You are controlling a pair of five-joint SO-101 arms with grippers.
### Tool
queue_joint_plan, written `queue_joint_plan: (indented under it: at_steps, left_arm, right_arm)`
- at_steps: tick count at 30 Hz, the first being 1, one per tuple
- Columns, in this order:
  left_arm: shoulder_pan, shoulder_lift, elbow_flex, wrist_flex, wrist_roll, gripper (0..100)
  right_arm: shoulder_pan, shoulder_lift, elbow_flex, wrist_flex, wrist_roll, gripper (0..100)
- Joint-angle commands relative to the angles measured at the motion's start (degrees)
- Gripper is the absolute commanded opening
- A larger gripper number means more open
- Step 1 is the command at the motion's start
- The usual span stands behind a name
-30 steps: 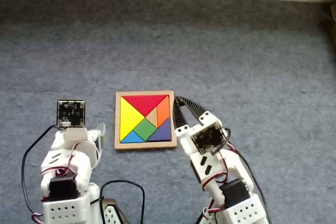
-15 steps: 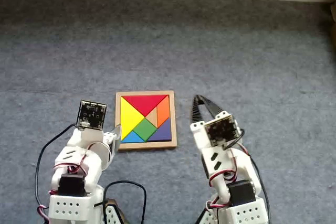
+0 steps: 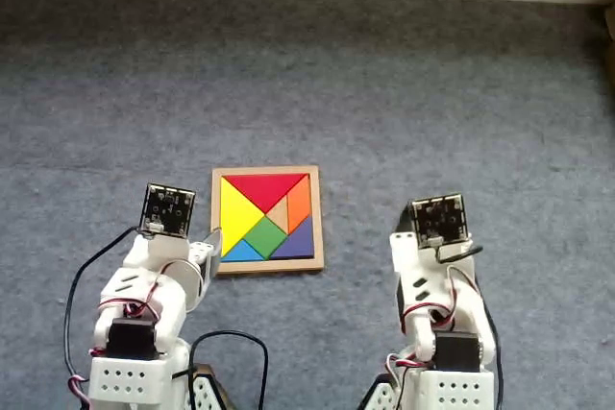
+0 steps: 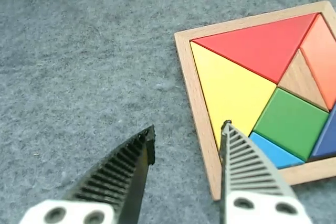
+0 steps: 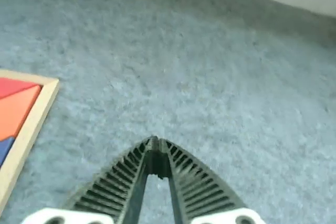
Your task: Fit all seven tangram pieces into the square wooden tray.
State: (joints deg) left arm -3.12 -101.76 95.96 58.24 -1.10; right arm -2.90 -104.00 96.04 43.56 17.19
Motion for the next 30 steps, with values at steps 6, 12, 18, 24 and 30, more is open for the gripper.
queue_joint_plan:
  at_steps: [6,12,18,24,30]
  left_arm:
    - [0.92,-2.24,1.27,-1.05,0.7,20]
    - [0.84,-2.24,1.27,-1.05,0.7,20]
    - [0.84,-2.24,1.27,-1.05,0.7,20]
    - [0.84,-2.24,1.27,-1.05,0.7,20]
    - [0.84,-2.24,1.27,-0.97,0.7,20]
  right_arm:
    - [-0.48,-1.01,5.67,10.07,-10.81,0.4]
    - [-0.4,-0.84,5.67,10.24,-14.33,0.4]
    - [-1.71,-0.57,5.67,10.15,-14.42,0.4]
    - [-7.16,-0.48,5.67,16.57,-14.42,0.4]
    - [-7.16,-0.48,5.67,21.14,-14.42,0.4]
